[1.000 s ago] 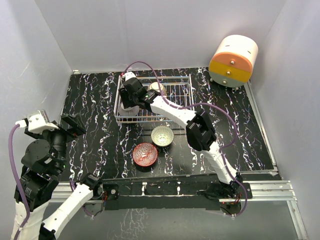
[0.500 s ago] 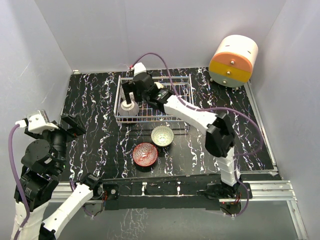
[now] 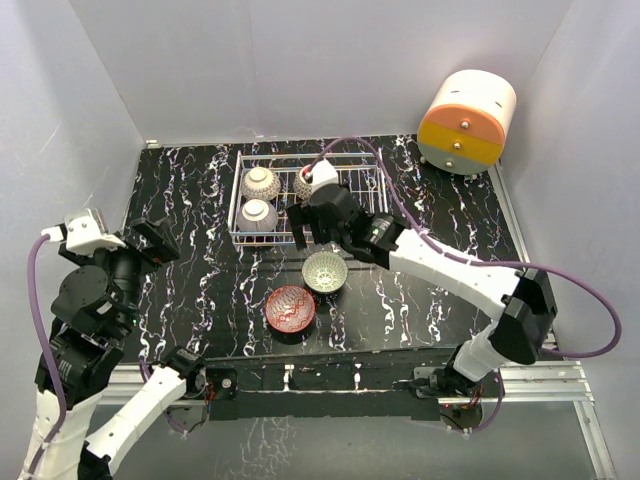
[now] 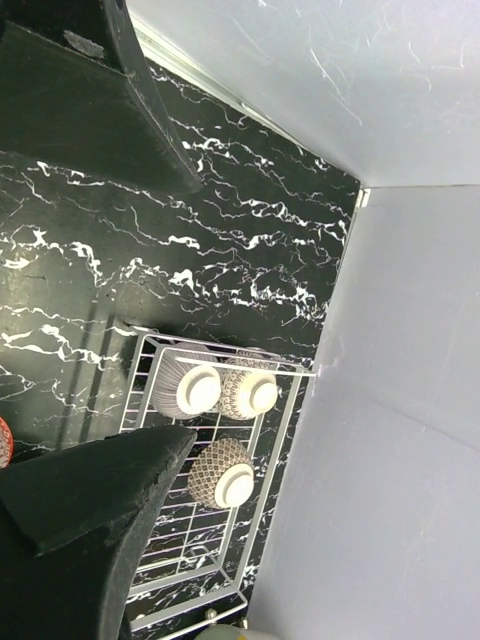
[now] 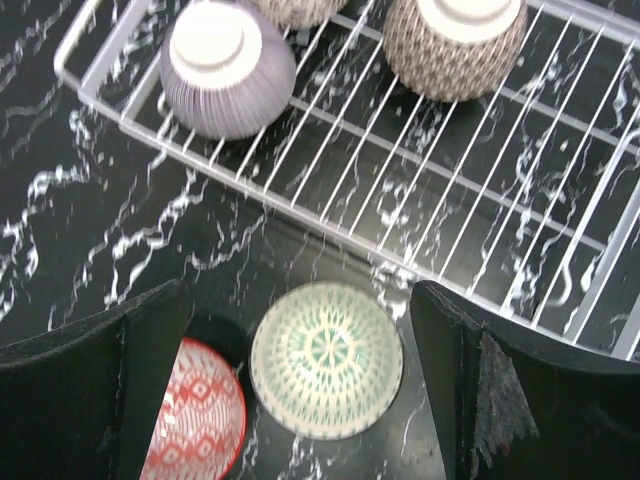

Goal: Load the bowls into the dish rack

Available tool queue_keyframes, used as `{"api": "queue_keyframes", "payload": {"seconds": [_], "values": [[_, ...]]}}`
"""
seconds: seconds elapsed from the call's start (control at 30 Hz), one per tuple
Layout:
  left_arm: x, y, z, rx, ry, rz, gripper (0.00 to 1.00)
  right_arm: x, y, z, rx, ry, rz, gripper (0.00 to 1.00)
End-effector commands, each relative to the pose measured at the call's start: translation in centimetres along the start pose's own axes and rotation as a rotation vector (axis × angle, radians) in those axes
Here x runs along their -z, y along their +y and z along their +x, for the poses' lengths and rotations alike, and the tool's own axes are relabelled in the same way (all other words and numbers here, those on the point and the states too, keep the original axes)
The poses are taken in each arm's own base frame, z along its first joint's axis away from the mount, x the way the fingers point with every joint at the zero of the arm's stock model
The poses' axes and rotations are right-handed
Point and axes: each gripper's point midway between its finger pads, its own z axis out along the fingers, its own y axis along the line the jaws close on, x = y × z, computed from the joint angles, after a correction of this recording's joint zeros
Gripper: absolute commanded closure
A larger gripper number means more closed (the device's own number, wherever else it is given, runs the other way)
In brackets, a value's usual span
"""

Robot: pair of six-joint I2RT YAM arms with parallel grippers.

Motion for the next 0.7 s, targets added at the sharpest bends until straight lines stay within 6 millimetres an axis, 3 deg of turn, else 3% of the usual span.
{"api": "queue_keyframes", "payload": {"seconds": [0.0, 0.2, 0.33, 0.57, 0.67], "values": [[-1.0, -1.6, 0.0, 0.005, 0.002, 0.046, 0.03, 2.1, 1.4, 2.6, -0.008, 0.035, -0.016, 0.04], [-1.2, -2.3, 0.4, 0.019, 0.018, 0.068, 0.03, 0.9, 3.4, 6.6, -0.04, 0.104, -0.034, 0.06], [-0.9, -1.9, 0.6, 0.016, 0.024, 0.063, 0.03, -1.0, 3.2, 8.7, -0.113, 0.124, 0.014, 0.07], [-0.3, -1.2, 0.4, 0.006, 0.019, 0.046, 0.03, -4.1, 5.0, 11.6, -0.14, 0.203, -0.004, 0.12], [-0.1, -0.9, 0.4, 0.006, 0.017, 0.039, 0.03, -4.7, 4.9, 12.7, -0.137, 0.231, 0.017, 0.21]]}}
